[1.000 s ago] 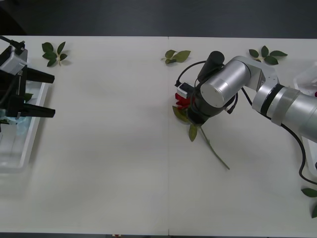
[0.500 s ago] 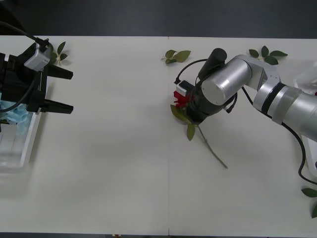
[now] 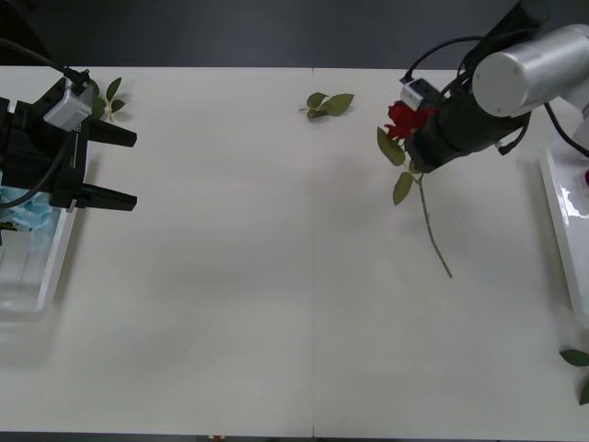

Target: Put the red flowers into the right box and the blue flowers into the left box

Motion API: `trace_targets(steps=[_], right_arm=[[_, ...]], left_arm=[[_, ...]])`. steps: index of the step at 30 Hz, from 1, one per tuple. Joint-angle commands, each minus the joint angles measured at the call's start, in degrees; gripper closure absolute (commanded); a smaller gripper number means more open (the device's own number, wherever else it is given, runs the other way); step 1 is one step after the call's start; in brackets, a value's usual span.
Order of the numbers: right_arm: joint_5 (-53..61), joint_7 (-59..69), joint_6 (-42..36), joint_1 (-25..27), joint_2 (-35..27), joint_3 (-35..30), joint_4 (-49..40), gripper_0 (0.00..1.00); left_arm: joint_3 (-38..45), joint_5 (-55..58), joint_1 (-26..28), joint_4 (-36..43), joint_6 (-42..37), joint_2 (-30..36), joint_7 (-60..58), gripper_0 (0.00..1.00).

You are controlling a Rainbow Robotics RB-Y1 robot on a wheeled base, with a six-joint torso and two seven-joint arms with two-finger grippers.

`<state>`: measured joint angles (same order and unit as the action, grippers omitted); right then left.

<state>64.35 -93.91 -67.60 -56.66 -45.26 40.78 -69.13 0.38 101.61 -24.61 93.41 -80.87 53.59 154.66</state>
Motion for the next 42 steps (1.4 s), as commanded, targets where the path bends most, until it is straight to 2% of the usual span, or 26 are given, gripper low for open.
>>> trace_targets(steps=[1,11,26,34,42], right_arm=[[3.2,-9.1,-0.2,-0.9,-4.3,-1.9,-0.3,1.0],[16.6,-25.2,-0.1,-0.9,-15.4,-4.2,8.6,1.0],[14.8,-37.2,1.0,-1.0,-27.7,-3.2,20.5,1.0],[14.0,-37.7,5.6,-1.1,-30.8,0.8,27.7,1.0],[13.3,-36.6,13.9,-0.5,-28.9,4.7,34.9,1.0]], left_arm=[[1.2,0.3,-1.0,1.3,0.5,1.6,0.3,0.0],[1.2,0.3,-1.0,1.3,0.5,1.6,0.3,0.0],[1.2,0.3,-1.0,1.3,0.5,1.6,0.3,0.0],[1.2,0.3,-1.0,1.3,0.5,1.6,0.3,0.0],[1.2,0.3,-1.0,1.3,0.5,1.6,0.3,0.0]])
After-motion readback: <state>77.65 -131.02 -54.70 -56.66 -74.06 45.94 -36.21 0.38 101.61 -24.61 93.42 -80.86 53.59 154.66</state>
